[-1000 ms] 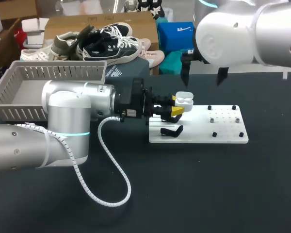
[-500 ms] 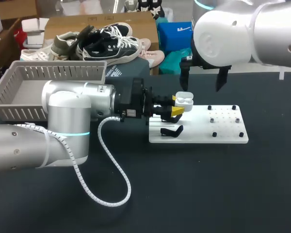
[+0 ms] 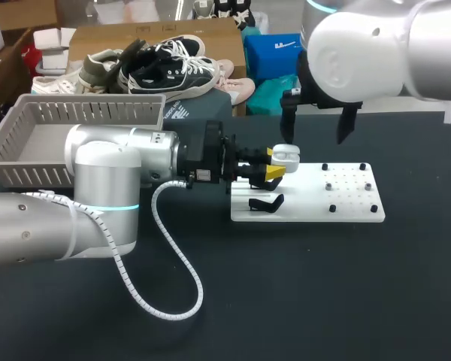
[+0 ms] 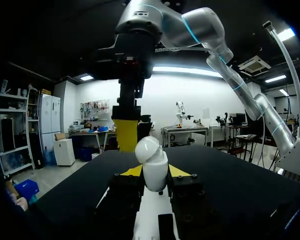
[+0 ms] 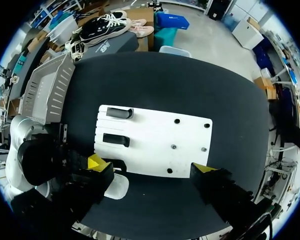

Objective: Pick up each earbud case from the left stands, insert the matching earbuds, close the lid, and place the case in the box.

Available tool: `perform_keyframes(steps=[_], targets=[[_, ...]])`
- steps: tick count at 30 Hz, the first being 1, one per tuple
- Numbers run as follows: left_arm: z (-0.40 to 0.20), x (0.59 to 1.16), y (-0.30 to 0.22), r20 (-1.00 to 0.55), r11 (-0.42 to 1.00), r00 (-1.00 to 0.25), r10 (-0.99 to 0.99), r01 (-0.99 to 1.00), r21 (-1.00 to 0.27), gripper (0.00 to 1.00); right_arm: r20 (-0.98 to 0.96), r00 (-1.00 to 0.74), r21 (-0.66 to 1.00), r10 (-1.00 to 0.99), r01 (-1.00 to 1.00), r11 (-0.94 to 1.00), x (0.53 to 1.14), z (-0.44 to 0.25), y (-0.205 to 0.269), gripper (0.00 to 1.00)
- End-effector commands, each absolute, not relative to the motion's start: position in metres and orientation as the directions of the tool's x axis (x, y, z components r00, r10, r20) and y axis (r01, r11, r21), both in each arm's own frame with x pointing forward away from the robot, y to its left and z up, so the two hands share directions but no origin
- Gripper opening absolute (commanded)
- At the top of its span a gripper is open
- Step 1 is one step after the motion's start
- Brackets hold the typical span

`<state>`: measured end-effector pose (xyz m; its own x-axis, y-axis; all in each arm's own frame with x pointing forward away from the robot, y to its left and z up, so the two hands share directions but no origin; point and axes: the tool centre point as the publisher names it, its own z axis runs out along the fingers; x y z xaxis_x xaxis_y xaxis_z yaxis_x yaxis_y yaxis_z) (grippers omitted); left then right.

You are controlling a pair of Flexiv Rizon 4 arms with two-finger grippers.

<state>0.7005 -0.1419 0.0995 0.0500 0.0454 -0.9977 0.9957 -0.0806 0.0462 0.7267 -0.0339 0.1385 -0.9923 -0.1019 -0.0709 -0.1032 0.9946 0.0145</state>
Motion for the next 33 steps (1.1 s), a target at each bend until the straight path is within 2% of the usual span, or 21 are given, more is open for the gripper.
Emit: perform_keyframes(steps=[1, 10, 18, 25, 33], targets=[[0.099, 0.701, -0.142, -0.998, -0.08, 0.051, 0.043, 0.996, 0.047, 0.0, -0.088, -0.991, 0.018, -0.106, -0.108, 0.994, 0.717, 0.142, -0.036, 1.0], [0.099, 0.701, -0.142, -0.998, -0.08, 0.051, 0.043, 0.996, 0.047, 0.0, -0.156, -0.985, 0.035, -0.074, -0.081, 0.996, 0.72, 0.148, -0.042, 1.0], [0.104, 0.697, -0.137, -0.998, -0.081, 0.051, 0.044, 0.996, 0.048, 0.0, -0.3, -0.954, 0.134, -0.011, -0.054, 0.989, 0.729, 0.156, -0.057, 1.0], [0.115, 0.692, -0.115, -0.998, -0.022, 0.041, 0.049, 0.999, 0.04, 0.0, -0.34, -0.94, 0.198, 0.018, -0.053, 0.979, 0.73, 0.158, -0.067, 1.0], [0.128, 0.694, -0.067, -0.995, 0.102, 0.033, 0.093, 0.994, 0.042, 0.0, -0.363, -0.932, 0.247, -0.008, -0.105, 0.963, 0.723, 0.156, -0.077, 1.0]])
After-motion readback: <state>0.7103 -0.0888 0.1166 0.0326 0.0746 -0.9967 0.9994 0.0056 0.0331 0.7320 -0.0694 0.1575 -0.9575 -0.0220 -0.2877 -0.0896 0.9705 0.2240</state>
